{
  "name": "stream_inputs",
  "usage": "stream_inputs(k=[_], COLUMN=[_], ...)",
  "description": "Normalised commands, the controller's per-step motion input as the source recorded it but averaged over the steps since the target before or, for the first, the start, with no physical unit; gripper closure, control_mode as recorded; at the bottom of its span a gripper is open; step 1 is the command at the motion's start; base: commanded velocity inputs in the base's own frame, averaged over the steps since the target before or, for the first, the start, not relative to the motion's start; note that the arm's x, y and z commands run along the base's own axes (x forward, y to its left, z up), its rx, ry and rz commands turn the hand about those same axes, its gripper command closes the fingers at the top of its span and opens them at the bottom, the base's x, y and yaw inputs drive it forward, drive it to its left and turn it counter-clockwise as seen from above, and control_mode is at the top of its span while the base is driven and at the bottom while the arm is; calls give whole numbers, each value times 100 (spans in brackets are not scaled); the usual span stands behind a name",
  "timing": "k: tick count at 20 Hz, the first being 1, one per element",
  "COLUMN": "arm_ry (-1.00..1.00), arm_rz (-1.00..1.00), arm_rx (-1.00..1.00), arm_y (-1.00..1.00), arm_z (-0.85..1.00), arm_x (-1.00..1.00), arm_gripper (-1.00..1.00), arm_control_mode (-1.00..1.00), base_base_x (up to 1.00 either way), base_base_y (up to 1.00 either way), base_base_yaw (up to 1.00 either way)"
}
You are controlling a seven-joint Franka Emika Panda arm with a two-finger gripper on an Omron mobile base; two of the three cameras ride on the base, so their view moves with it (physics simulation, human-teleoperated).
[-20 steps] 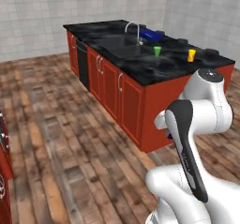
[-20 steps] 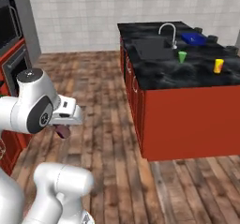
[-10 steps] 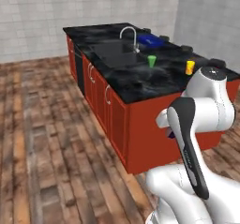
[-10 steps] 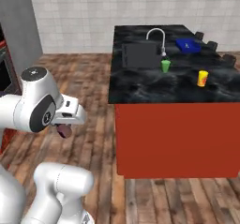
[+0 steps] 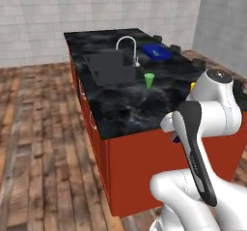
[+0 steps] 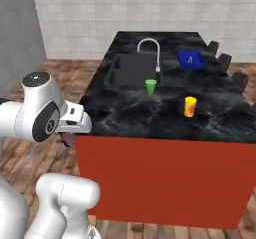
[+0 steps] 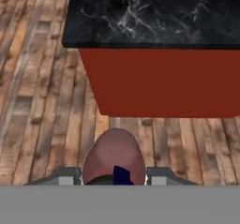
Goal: Place the drinks on the dining counter in a tight cluster.
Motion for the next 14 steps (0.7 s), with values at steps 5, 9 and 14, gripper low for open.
stream_inputs(k=[5,9,14], arm_ry=[0,0,0], arm_rz=[0,0,0], arm_rx=[0,0,0], arm_y=[0,0,0], arm_z=[0,0,0], arm_x=[0,0,0], arm_gripper=[100,100,100], arm_control_mode=[100,100,100], base_base_x=[84,51,-21], base_base_y=[-95,-94,-100], base_base_yaw=[50,61,41])
